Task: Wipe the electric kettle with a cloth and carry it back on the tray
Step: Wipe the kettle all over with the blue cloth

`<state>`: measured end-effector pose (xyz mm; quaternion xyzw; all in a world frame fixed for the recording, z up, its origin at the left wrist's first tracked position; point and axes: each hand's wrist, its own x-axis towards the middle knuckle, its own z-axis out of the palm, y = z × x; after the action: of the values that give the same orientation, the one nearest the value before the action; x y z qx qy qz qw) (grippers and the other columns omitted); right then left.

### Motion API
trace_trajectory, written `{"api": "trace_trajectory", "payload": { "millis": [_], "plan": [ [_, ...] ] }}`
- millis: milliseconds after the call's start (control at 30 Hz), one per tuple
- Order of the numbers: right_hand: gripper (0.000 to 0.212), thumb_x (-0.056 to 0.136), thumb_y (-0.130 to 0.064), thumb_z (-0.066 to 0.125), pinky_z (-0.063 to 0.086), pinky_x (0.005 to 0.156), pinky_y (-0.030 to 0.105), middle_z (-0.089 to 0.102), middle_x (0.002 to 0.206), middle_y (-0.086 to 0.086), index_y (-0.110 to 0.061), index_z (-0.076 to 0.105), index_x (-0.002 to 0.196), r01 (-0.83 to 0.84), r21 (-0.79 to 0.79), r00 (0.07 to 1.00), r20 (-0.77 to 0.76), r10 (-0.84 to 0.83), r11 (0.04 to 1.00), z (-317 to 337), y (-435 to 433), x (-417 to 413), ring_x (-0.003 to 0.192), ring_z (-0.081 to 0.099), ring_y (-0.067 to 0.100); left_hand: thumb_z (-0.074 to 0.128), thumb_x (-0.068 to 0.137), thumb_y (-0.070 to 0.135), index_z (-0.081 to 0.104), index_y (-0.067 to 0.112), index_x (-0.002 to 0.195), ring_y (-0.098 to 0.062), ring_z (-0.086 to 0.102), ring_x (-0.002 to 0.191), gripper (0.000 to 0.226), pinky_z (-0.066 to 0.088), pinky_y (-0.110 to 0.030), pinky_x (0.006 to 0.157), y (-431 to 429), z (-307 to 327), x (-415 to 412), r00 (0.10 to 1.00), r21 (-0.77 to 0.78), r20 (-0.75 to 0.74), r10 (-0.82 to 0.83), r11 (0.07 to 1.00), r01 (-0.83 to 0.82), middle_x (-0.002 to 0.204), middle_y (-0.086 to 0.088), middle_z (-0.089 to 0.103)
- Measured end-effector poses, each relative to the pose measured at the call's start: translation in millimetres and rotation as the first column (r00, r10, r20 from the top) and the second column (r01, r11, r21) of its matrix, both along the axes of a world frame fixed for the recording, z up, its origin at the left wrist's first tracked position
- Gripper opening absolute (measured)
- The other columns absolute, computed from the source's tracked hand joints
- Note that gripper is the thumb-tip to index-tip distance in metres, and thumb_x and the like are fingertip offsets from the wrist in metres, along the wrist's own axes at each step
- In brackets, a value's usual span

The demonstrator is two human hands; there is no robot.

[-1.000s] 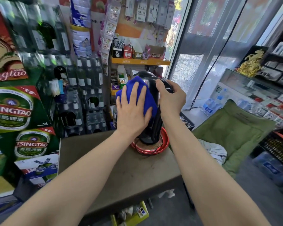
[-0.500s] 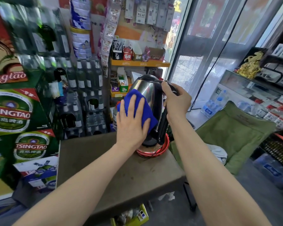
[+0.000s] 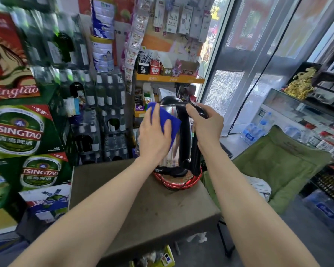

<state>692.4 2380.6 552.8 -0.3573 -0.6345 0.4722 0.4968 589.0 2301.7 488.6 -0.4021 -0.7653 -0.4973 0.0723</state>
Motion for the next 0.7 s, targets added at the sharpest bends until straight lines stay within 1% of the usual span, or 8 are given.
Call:
{"api": "trace_trajectory", "payload": {
  "millis": [67, 133, 200, 233, 333, 400, 533, 700],
  "plan": [
    [0.035, 0.062, -0.054, 0.078, 0.060, 0.076, 0.042, 0.079, 0.088, -0.003, -0.037, 0.078, 0.093, -0.033, -0.015, 0.999, -0.003, 0.033, 0.999, -2, 4, 6, 0.069, 0.064, 0.016, 0.024, 0.098, 0.056, 0.039, 0.027, 0.143, -0.019, 0.052, 0.119, 0.055, 0.038, -0.035, 0.097, 1, 0, -13, 0.941, 0.064, 0.336, -0.032, 0.998, 0.011, 0.135, 0.001, 0.054],
    [0.042, 0.062, -0.051, 0.081, 0.055, 0.060, 0.035, 0.076, 0.079, 0.000, -0.029, 0.080, 0.098, -0.090, -0.023, 0.996, -0.012, 0.090, 0.996, -1, 9, 11, 0.055, 0.057, 0.015, 0.023, 0.098, 0.059, 0.051, 0.024, 0.132, -0.029, 0.059, 0.112, 0.056, 0.042, -0.041, 0.102, 1, 8, -36, 0.756, 0.064, 0.650, -0.077, 0.997, 0.046, 0.120, -0.006, 0.064],
    [0.039, 0.062, -0.048, 0.083, 0.050, 0.058, 0.031, 0.072, 0.071, 0.000, -0.029, 0.081, 0.095, -0.109, -0.025, 0.994, -0.013, 0.109, 0.994, 1, 12, 13, 0.049, 0.053, 0.013, 0.027, 0.097, 0.061, 0.053, 0.025, 0.132, -0.032, 0.061, 0.110, 0.057, 0.043, -0.050, 0.105, 0, 16, -53, 0.581, 0.108, 0.804, -0.127, 0.992, 0.067, 0.121, -0.012, 0.064],
    [0.038, 0.063, -0.048, 0.083, 0.051, 0.063, 0.033, 0.073, 0.074, 0.000, -0.028, 0.081, 0.095, -0.097, -0.032, 0.995, -0.019, 0.097, 0.995, 2, 12, 12, 0.054, 0.055, 0.013, 0.027, 0.097, 0.061, 0.052, 0.026, 0.135, -0.031, 0.061, 0.110, 0.058, 0.043, -0.050, 0.106, 1, 19, -55, 0.587, 0.113, 0.800, -0.127, 0.992, 0.061, 0.122, -0.011, 0.063],
    [0.034, 0.070, -0.045, 0.081, 0.060, 0.084, 0.045, 0.079, 0.092, -0.002, -0.025, 0.080, 0.097, -0.005, -0.033, 1.000, -0.022, 0.004, 0.999, 4, 5, -2, 0.075, 0.066, 0.019, 0.022, 0.095, 0.060, 0.044, 0.028, 0.143, -0.027, 0.053, 0.124, 0.061, 0.036, -0.042, 0.108, 5, 19, -35, 0.899, 0.058, 0.437, -0.032, 0.998, 0.007, 0.139, -0.006, 0.055],
    [0.031, 0.076, -0.042, 0.079, 0.058, 0.092, 0.045, 0.077, 0.095, -0.007, -0.025, 0.078, 0.101, 0.075, 0.006, 0.997, 0.003, -0.075, 0.997, 3, -5, -14, 0.089, 0.071, 0.017, 0.025, 0.097, 0.053, 0.030, 0.025, 0.151, -0.032, 0.038, 0.138, 0.062, 0.034, -0.047, 0.108, 6, 2, -3, 0.991, 0.008, 0.125, 0.050, 0.999, -0.051, 0.156, -0.007, 0.036],
    [0.024, 0.084, -0.044, 0.074, 0.052, 0.096, 0.040, 0.071, 0.092, -0.014, -0.028, 0.073, 0.102, 0.093, 0.172, 0.987, 0.113, -0.114, 0.981, -6, -23, -30, 0.094, 0.066, 0.012, 0.032, 0.098, 0.040, 0.017, 0.016, 0.157, -0.054, 0.010, 0.145, 0.065, 0.026, -0.071, 0.108, -2, -57, 56, 0.968, -0.250, -0.208, 0.140, 0.949, -0.191, 0.163, -0.021, 0.011],
    [0.035, 0.085, -0.044, 0.075, 0.049, 0.104, 0.043, 0.071, 0.103, -0.012, -0.023, 0.072, 0.113, 0.126, 0.110, 0.990, 0.054, -0.133, 0.986, -8, -20, -19, 0.103, 0.066, 0.012, 0.035, 0.098, 0.046, 0.016, 0.015, 0.156, -0.053, 0.012, 0.146, 0.068, 0.025, -0.068, 0.111, 3, -47, 23, 0.914, -0.253, -0.399, 0.077, 0.949, -0.190, 0.163, -0.019, 0.015]
  ]
}}
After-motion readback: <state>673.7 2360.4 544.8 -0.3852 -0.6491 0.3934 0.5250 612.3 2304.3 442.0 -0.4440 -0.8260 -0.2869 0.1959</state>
